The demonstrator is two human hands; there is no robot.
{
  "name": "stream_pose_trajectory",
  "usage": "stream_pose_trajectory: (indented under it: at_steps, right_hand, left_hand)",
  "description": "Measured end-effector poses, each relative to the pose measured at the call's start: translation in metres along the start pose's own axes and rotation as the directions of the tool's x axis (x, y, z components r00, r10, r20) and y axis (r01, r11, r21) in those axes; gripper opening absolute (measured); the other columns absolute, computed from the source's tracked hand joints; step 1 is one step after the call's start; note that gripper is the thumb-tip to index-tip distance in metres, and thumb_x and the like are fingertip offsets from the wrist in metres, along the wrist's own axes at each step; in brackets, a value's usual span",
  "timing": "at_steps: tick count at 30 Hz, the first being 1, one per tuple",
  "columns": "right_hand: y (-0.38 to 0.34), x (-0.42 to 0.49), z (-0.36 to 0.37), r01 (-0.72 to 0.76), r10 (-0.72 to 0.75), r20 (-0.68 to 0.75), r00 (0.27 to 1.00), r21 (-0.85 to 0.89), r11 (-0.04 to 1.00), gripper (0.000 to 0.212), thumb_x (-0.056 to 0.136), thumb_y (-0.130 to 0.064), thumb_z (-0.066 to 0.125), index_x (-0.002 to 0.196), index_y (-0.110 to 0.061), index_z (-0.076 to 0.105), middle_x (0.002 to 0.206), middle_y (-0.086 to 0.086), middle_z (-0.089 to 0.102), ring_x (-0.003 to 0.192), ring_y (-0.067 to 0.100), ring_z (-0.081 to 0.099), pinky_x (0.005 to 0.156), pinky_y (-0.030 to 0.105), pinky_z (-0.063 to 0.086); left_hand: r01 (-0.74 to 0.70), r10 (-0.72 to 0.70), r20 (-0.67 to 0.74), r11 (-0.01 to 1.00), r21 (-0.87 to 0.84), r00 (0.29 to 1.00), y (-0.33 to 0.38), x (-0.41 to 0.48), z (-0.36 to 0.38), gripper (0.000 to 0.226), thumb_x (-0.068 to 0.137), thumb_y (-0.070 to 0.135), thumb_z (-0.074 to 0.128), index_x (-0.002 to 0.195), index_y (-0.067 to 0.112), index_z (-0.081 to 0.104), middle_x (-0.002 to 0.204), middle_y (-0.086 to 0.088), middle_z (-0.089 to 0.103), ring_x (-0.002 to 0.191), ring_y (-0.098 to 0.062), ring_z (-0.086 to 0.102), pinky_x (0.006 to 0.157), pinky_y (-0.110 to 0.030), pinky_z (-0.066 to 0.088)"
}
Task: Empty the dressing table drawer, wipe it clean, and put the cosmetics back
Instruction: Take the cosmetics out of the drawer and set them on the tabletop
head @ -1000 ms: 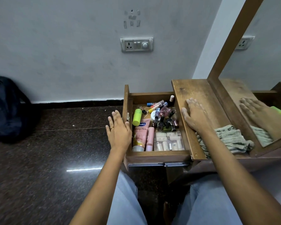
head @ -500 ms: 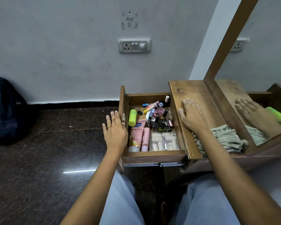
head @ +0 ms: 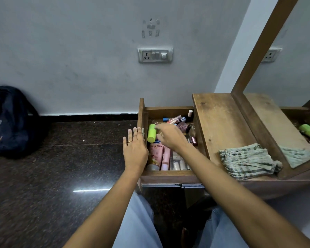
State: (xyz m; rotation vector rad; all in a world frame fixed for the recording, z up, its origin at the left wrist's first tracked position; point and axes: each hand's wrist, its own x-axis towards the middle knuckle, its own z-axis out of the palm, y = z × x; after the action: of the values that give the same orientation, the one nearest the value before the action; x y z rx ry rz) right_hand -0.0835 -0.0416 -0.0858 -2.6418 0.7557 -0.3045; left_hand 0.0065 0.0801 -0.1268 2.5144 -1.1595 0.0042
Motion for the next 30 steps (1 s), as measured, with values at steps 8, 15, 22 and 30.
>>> stream_pose_trajectory:
  at_steps: [8,15,22,30]
  right_hand:
    - [-0.006,0.023,0.048,-0.165,0.168,0.192,0.967,-0.032,0.986,0.057,0.086,-0.021,0.066,0.139,-0.015,0.044,0.133,0.017,0.043,0.119,0.037,0.047,0.098,0.045,0.042]
    - [-0.006,0.028,0.057,-0.279,0.267,0.100,0.959,0.132,0.951,0.045,0.082,-0.009,0.071,0.122,-0.016,0.051,0.133,0.014,0.039,0.115,0.034,0.048,0.091,0.038,0.044]
    - [-0.007,0.028,0.062,-0.248,0.252,-0.012,0.968,0.140,0.959,0.031,0.081,-0.011,0.067,0.106,-0.018,0.050,0.120,0.012,0.049,0.105,0.033,0.052,0.087,0.043,0.050]
    - [0.000,0.039,-0.003,-0.199,0.245,-0.189,0.951,0.233,0.952,0.027,0.082,-0.018,0.061,0.108,-0.009,0.059,0.097,0.007,0.058,0.081,0.020,0.054,0.066,0.026,0.038]
  left_hand:
    - [-0.005,0.006,0.029,0.999,-0.035,1.000,0.000,0.002,0.001,0.050,0.104,0.021,0.023,0.153,0.012,0.020,0.160,-0.007,0.019,0.149,-0.023,0.008,0.120,-0.043,0.009]
    - [-0.005,0.008,0.034,0.997,-0.080,0.999,-0.001,0.003,0.003,0.050,0.104,0.019,0.024,0.153,0.011,0.017,0.160,-0.008,0.017,0.149,-0.022,0.007,0.121,-0.042,0.011]
    - [0.008,-0.005,0.034,0.996,-0.090,0.999,-0.001,0.005,0.003,0.050,0.104,0.020,0.025,0.153,0.013,0.020,0.160,-0.006,0.019,0.149,-0.021,0.009,0.120,-0.041,0.012]
    - [0.004,-0.001,0.038,0.996,-0.085,0.999,0.000,0.006,0.003,0.051,0.103,0.018,0.028,0.153,0.013,0.019,0.160,-0.006,0.018,0.149,-0.021,0.008,0.120,-0.041,0.011]
